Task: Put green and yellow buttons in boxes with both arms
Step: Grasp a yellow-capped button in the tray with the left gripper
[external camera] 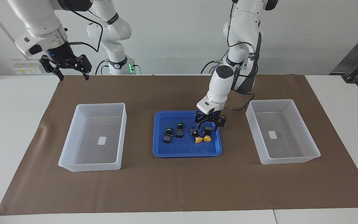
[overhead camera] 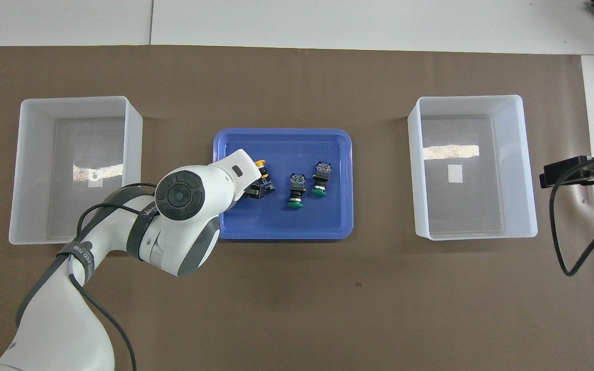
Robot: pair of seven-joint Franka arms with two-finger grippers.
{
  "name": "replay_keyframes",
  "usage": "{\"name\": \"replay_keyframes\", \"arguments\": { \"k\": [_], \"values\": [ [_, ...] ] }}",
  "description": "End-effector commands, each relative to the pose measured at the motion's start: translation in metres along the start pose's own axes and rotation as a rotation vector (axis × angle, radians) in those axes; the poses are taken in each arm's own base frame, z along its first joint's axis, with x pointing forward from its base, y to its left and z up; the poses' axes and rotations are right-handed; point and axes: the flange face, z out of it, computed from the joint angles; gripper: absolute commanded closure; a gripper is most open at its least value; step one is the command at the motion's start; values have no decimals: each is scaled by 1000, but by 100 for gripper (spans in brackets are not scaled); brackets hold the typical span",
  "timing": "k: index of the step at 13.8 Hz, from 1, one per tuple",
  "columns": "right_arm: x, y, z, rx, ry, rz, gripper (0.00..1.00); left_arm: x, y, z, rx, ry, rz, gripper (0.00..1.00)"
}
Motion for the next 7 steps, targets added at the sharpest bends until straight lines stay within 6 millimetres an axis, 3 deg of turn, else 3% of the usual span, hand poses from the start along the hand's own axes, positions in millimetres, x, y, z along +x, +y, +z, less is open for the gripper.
{"name": "replay_keyframes", "arguments": {
  "k": [1, 2, 3, 5, 6, 7],
  "values": [
    [-9, 0, 0, -1, -2, 9, 0, -1, 2, 3, 5, 12, -6, 21],
    [-9, -1, 0, -1, -2, 9, 0, -2, 1, 4, 6, 9, -6, 25],
    [-9, 0, 0, -1, -2, 11, 0, -3, 3, 5, 6, 6, -3, 36],
    [-9, -1, 0, -1, -2, 8, 0, -2, 0, 4, 8, 3, 4, 87],
    [-9, 0, 0, -1, -2, 11, 0, -1, -1, 0, 9, 3, 1, 100],
    [-9, -1, 0, -1, -2, 8, 0, -2, -2, -6, 12, -5, -3, 100]
  ]
}}
